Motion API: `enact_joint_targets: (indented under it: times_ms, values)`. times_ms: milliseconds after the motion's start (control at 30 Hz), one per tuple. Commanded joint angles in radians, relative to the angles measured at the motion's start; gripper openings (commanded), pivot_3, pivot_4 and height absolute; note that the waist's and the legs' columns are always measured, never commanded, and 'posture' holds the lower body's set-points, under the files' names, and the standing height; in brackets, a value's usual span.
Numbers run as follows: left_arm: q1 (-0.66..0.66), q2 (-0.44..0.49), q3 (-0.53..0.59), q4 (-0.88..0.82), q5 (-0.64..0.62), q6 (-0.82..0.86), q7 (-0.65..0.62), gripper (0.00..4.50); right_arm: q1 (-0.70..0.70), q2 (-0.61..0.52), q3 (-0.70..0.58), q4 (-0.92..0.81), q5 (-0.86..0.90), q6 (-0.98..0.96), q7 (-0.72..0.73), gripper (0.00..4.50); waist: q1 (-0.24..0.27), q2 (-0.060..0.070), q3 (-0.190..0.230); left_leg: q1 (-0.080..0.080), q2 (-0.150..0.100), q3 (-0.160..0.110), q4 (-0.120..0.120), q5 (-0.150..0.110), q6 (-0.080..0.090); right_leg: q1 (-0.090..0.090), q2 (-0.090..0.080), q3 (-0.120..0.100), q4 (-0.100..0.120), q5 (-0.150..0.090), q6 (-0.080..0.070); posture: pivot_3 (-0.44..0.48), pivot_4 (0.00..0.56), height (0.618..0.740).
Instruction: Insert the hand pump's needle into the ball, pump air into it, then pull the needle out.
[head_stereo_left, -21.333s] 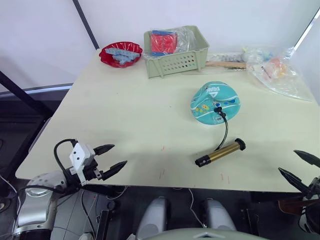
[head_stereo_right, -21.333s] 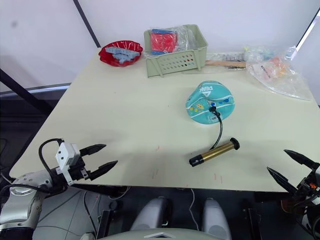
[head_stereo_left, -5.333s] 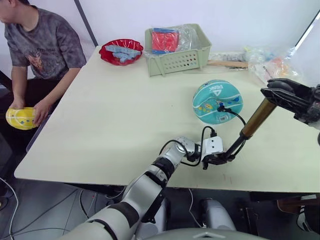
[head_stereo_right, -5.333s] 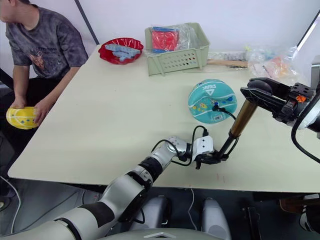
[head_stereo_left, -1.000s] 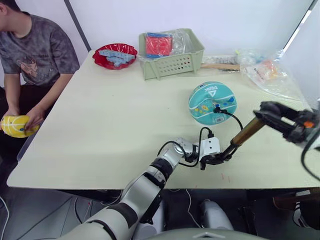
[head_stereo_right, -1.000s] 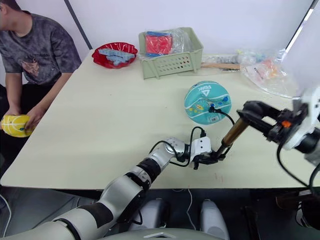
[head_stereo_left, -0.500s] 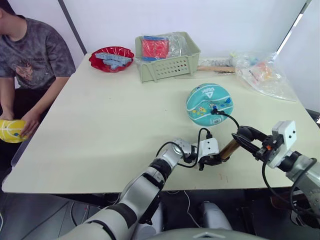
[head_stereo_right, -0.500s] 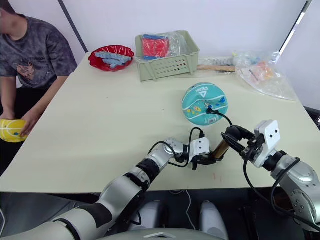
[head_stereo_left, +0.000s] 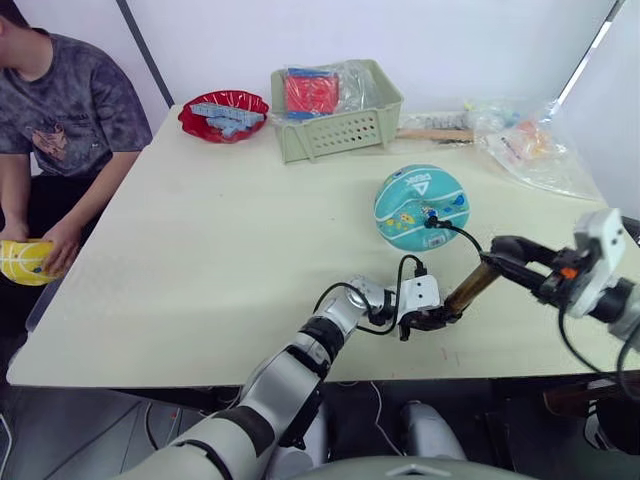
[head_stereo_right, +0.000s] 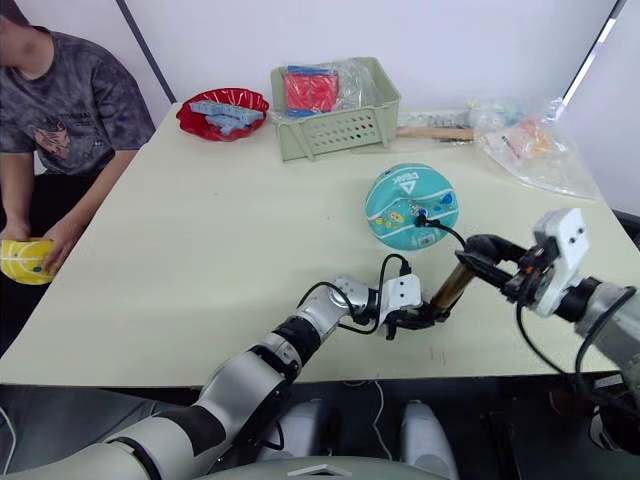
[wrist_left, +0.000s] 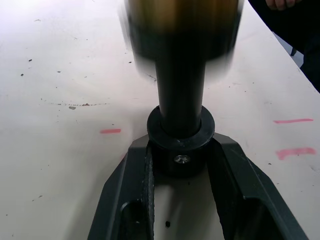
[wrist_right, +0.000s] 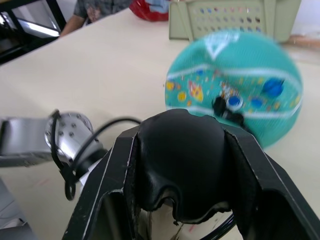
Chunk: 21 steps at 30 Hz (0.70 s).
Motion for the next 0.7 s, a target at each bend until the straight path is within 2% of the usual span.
enact_joint_targets:
  times_ms: [33,233,333,500,700]
  values:
    - [0.046,0.007,-0.053,0.07,0.054,0.033,-0.024,1.1,-0.12,-0.095,-0.198,0.014,0.164,0.05,-0.024,1.72,0.0,0.0,0.0,-0.001,0.0,-0.001,0.0,0.0,0.0,0.0,0.0,-0.001,0.0,0.0,0.0,0.0,0.15,0.738]
    - [0.046,0.007,-0.054,0.069,0.055,0.032,-0.027,1.1,-0.197,-0.175,-0.263,0.065,0.25,0.106,-0.025,1.72,0.0,0.002,0.002,-0.002,0.0,-0.002,0.0,0.0,0.0,0.0,-0.001,-0.002,-0.002,0.0,0.0,0.0,0.15,0.738]
    - [0.045,0.008,-0.055,0.07,0.056,0.03,-0.028,1.1,-0.183,-0.17,-0.242,0.056,0.269,0.137,-0.046,1.72,0.0,0.002,0.002,-0.003,0.0,-0.004,0.0,0.0,0.0,0.0,-0.002,-0.004,-0.003,0.0,0.0,0.0,0.15,0.738]
    - [0.043,0.007,-0.054,0.073,0.057,0.031,-0.025,1.1,-0.055,-0.096,-0.124,-0.011,0.151,0.121,-0.056,1.72,0.0,0.001,0.001,-0.003,0.0,-0.007,0.0,0.0,0.0,0.001,-0.002,-0.007,-0.003,0.0,0.0,0.0,0.15,0.738]
    - [0.041,0.007,-0.053,0.074,0.057,0.032,-0.025,1.1,0.042,0.001,0.017,-0.029,-0.046,0.004,-0.046,1.72,-0.001,-0.002,-0.002,-0.001,0.0,-0.012,0.0,0.0,0.0,0.004,-0.001,-0.011,-0.002,0.0,0.0,0.0,0.15,0.738]
